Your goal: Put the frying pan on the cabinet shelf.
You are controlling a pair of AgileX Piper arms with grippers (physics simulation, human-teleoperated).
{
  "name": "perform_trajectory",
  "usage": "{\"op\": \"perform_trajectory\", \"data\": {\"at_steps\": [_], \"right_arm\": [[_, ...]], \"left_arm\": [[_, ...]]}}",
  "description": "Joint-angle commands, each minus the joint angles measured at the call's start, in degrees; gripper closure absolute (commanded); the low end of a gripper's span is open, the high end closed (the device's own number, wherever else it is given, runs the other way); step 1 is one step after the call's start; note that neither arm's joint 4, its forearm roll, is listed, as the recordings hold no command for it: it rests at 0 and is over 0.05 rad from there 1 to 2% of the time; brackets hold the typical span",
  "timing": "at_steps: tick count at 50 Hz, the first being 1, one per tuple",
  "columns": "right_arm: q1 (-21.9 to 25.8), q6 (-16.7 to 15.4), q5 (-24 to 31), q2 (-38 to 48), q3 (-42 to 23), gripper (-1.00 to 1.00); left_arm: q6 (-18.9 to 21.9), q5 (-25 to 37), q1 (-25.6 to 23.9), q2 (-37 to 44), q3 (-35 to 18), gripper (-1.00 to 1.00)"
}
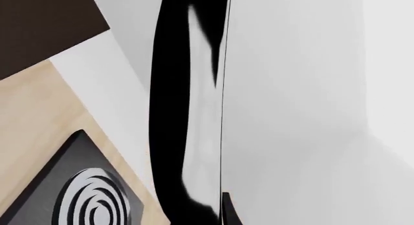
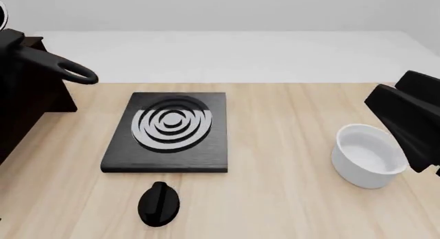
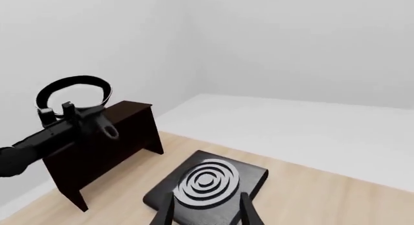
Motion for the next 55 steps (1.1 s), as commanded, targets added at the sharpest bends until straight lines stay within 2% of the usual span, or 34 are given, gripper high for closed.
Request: {"op": "perform_trajectory", "data": {"at_steps": [1, 6, 15, 29, 32, 38, 42, 51, 55], "right_arm": [[-1.87, 0.16, 1.99, -3.55, 1.23, -1.00], [-2.97, 0.67, 2.52, -5.13, 1.79, -1.00], [-1.94, 0.53, 1.40, -3.96, 2.55, -1.00], [-2.20, 0.24, 1.23, -3.27, 2.36, -1.00], [-2.01, 0.10, 1.09, -2.88, 2.51, -1.00], [-2.18, -1.02, 1.75, -1.63, 0.74, -1.00], [-2.53, -1.10, 2.35, -2.03, 0.29, -1.00], [-2.58, -0.90, 2.20, -2.30, 1.48, -1.00], [-2.96, -0.89, 2.34, -2.22, 1.35, -1.00]], "left_arm": [[-2.54, -5.55, 3.17, 6.45, -3.42, 1.00], [-3.15, -6.14, 4.97, 9.32, -5.82, 1.00], [-3.91, -7.22, 7.33, 12.10, -8.06, 1.00], [-10.29, -13.99, 12.80, 19.96, -8.80, 1.00], [-10.28, -13.83, 13.24, 20.59, -9.72, 1.00], [-13.23, -16.52, 15.56, 24.48, -10.27, 1.00], [-13.24, -16.65, 16.88, 26.98, -11.53, 1.00], [-17.11, -18.96, 17.80, 30.28, -11.90, 1.00], [-17.14, -19.34, 17.71, 31.16, -12.03, 1.00]]}}
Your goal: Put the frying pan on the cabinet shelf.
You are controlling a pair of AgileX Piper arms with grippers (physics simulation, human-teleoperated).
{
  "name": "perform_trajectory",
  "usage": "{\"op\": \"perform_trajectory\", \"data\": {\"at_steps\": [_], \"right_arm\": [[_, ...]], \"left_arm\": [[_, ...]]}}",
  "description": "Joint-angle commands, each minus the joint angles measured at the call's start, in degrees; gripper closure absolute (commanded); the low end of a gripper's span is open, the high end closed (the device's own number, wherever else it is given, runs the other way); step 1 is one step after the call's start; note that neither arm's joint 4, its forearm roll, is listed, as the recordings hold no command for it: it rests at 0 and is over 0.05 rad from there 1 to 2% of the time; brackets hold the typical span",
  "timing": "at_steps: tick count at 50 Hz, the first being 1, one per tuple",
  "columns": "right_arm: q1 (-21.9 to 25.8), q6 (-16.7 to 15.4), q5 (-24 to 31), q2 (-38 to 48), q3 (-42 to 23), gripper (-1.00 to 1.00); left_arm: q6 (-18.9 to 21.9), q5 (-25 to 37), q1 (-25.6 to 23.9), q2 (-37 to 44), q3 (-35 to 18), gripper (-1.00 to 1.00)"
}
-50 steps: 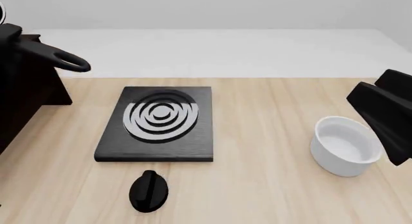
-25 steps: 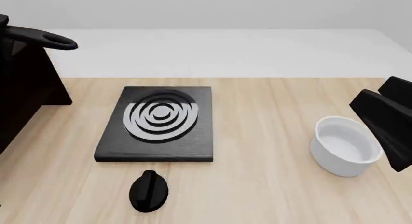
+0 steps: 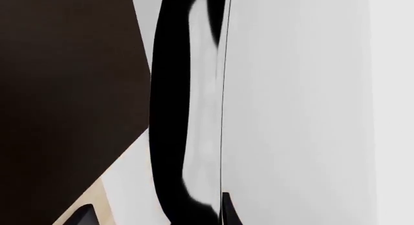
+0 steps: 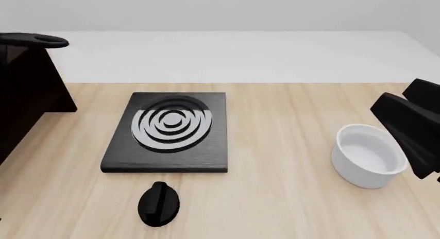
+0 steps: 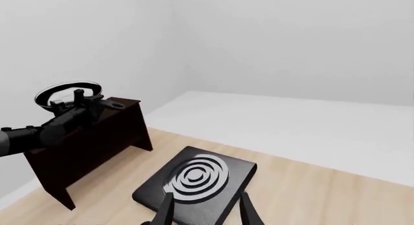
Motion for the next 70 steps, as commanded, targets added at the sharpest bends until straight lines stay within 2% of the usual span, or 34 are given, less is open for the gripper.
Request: {"op": "perform_trajectory", "data": {"at_steps": [1, 7, 17, 24, 37, 44, 51, 52, 70], "right_arm": [[-0.50, -0.16, 0.26, 0.19, 0.01, -1.00], [-0.64, -0.43, 0.47, 0.44, -0.52, -1.00], [-0.64, -1.24, 0.32, 2.00, -1.67, -1.00], [-0.64, -1.36, 0.26, 2.33, -1.95, -1.00], [-0.48, -1.64, -0.21, 3.75, -2.45, -1.00], [-0.32, -1.40, -0.72, 3.82, -1.37, -1.00], [-0.13, -1.01, -1.38, 4.23, -0.76, -1.00], [-0.13, -0.95, -1.39, 4.23, -0.78, -1.00], [-0.23, -0.06, -2.06, 3.99, 1.07, -1.00]], "left_arm": [[-2.95, -3.65, 1.30, 3.70, -1.33, 1.00], [-4.64, -5.77, 2.95, 6.11, -1.39, 1.00], [-5.17, -6.58, 3.89, 9.41, -2.60, 1.00], [-8.80, -10.33, 4.09, 12.82, -1.03, 1.00], [-11.19, -13.77, 5.68, 16.07, -0.20, 1.00], [-11.84, -15.05, 6.23, 17.19, 0.62, 1.00], [-10.99, -12.82, 6.87, 16.25, -0.91, 1.00], [-10.80, -12.56, 6.85, 16.12, -1.04, -1.00], [-11.63, -12.03, 6.29, 13.90, -0.80, -1.00]]}}
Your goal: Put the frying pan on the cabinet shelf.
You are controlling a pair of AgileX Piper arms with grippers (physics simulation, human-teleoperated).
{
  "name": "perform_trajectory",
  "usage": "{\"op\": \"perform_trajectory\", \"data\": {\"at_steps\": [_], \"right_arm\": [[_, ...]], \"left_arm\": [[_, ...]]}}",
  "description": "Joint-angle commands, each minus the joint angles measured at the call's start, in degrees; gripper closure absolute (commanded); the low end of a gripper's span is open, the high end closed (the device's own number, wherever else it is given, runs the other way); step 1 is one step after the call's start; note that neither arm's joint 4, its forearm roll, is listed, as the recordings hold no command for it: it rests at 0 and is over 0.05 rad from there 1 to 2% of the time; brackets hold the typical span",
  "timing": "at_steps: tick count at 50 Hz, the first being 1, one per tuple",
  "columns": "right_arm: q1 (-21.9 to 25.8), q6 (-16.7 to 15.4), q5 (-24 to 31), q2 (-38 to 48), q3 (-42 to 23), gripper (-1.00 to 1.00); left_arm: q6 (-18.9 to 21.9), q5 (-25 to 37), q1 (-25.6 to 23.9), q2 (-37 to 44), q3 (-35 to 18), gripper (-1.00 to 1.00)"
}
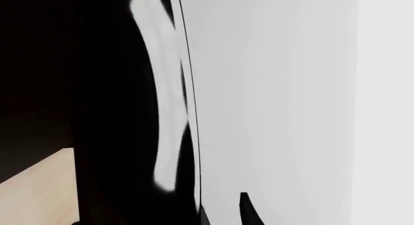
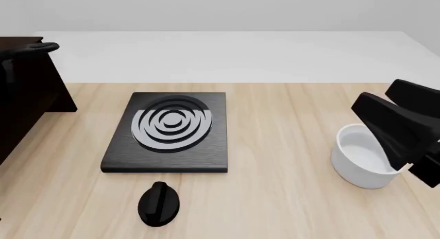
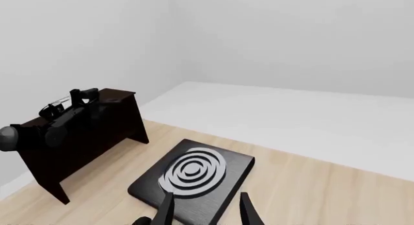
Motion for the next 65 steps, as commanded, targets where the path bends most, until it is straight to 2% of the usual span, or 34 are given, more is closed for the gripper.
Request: {"op": "perform_trajectory", "data": {"at_steps": [1, 10, 17, 24, 35, 65], "right_arm": [[-0.04, 0.47, -0.46, -0.01, 0.99, -1.00], [-0.12, 0.68, -0.37, -0.02, 1.05, -1.00], [-0.53, 0.23, 0.97, -0.64, 0.65, -1.00], [-0.72, 1.49, 0.57, -1.69, 2.58, -1.00], [-1.00, 1.23, 0.91, -1.85, 2.06, -1.00], [-1.13, 1.65, 0.92, -2.71, 3.34, -1.00]], "left_arm": [[-0.40, -0.38, 1.90, 3.98, -1.47, -1.00], [0.44, 0.05, 1.48, 1.52, 0.20, -1.00], [1.34, -0.49, 1.91, -2.04, 3.41, -1.00], [1.77, -1.23, -0.53, -7.39, 7.37, -1.00], [2.46, -0.40, -3.01, -13.66, 11.81, -1.00], [4.03, 8.26, -7.39, -31.17, 17.38, -1.00]]}}
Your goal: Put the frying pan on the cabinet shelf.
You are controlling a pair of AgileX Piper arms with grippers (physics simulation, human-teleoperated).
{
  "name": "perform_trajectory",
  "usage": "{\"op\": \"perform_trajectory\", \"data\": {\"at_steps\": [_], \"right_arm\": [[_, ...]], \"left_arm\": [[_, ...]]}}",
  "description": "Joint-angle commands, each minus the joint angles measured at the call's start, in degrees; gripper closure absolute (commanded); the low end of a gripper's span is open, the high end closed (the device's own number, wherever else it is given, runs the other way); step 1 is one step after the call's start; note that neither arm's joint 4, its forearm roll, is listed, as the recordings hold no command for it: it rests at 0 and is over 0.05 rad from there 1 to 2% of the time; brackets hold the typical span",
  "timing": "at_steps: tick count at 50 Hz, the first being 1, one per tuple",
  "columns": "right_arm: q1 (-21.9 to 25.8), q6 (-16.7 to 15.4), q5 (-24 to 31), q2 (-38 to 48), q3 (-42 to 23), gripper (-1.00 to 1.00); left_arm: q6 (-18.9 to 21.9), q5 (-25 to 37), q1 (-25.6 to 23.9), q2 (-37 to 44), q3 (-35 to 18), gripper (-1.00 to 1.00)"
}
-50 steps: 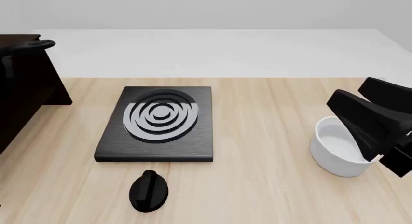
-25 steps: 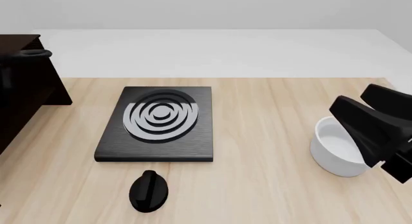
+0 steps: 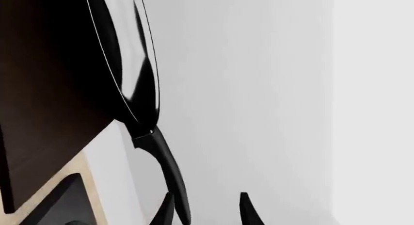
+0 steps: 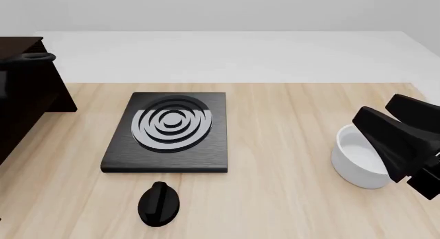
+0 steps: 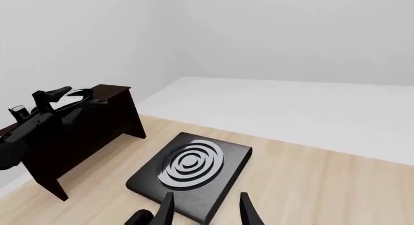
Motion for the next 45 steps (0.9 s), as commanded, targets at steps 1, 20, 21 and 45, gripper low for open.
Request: {"op": "perform_trajectory", "data": {"at_steps": [1, 20, 21, 45], "right_arm": [[-0.02, 0.15, 0.05, -0.16, 0.29, -1.00], [-0.10, 0.11, 0.86, -0.53, -0.34, -1.00], [-0.10, 0.11, 0.90, -0.55, -0.37, -1.00], [-0.56, 0.63, 1.10, -1.65, -1.04, -1.00]], "left_arm": [[0.47, 3.32, -1.76, -6.93, 2.45, -1.00], [1.61, 13.64, -7.12, -23.83, 9.86, -1.00], [1.90, 14.30, -7.46, -24.72, 10.11, -1.00], [10.78, 42.09, -13.78, -43.87, 3.80, -1.00]]}}
